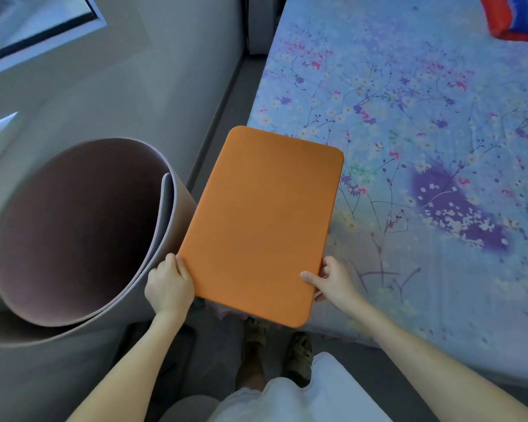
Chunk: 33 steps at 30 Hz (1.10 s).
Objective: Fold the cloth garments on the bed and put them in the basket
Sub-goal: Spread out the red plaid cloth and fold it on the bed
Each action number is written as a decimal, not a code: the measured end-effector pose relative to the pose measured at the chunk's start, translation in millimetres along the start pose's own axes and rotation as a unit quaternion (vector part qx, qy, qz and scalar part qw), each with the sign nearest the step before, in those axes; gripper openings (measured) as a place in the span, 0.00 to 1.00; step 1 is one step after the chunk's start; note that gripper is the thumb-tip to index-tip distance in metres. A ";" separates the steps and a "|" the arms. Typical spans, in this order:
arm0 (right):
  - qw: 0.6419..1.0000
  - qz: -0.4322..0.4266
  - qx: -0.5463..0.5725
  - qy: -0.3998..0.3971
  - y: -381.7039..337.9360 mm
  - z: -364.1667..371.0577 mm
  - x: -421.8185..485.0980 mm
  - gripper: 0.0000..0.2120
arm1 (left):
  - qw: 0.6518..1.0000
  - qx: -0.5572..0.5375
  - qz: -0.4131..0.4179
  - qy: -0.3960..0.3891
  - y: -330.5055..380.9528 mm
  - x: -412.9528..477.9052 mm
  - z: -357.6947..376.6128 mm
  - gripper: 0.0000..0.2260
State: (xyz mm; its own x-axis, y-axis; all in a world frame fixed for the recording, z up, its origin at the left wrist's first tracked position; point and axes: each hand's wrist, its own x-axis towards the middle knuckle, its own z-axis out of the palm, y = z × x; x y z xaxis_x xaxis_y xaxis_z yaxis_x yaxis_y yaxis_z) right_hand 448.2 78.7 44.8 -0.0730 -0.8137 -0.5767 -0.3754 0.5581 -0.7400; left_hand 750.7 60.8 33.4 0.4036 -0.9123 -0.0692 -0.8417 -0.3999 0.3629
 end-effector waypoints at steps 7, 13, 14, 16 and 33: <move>1.000 0.024 0.020 0.002 0.4 2.6 4.3 0.16 | 0.999 -0.019 0.028 -0.014 1.9 12.4 5.0 0.15; 0.995 0.000 -0.042 0.091 15.8 -1.6 10.5 0.17 | 0.997 -0.059 0.036 -0.027 12.4 4.9 2.4 0.16; 0.994 -0.005 -0.065 0.090 15.7 -3.5 10.3 0.19 | 0.997 -0.065 0.036 -0.037 13.5 3.9 2.7 0.17; 0.995 -0.014 -0.063 0.071 16.3 -5.3 8.8 0.25 | 0.995 -0.081 0.027 -0.060 13.4 6.0 2.0 0.18; 0.999 0.022 0.018 -0.023 -9.6 -17.6 9.5 0.18 | 0.988 -0.026 0.061 -0.140 17.0 34.4 9.8 0.16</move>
State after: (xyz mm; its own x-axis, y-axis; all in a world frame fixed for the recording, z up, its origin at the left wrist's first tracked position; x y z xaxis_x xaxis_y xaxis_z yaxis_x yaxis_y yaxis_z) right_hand 434.9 62.7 52.5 -0.0461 -0.7799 -0.6242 -0.3401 0.5998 -0.7243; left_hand 746.8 21.7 28.1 0.1793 -0.9450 -0.2737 -0.8553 -0.2872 0.4312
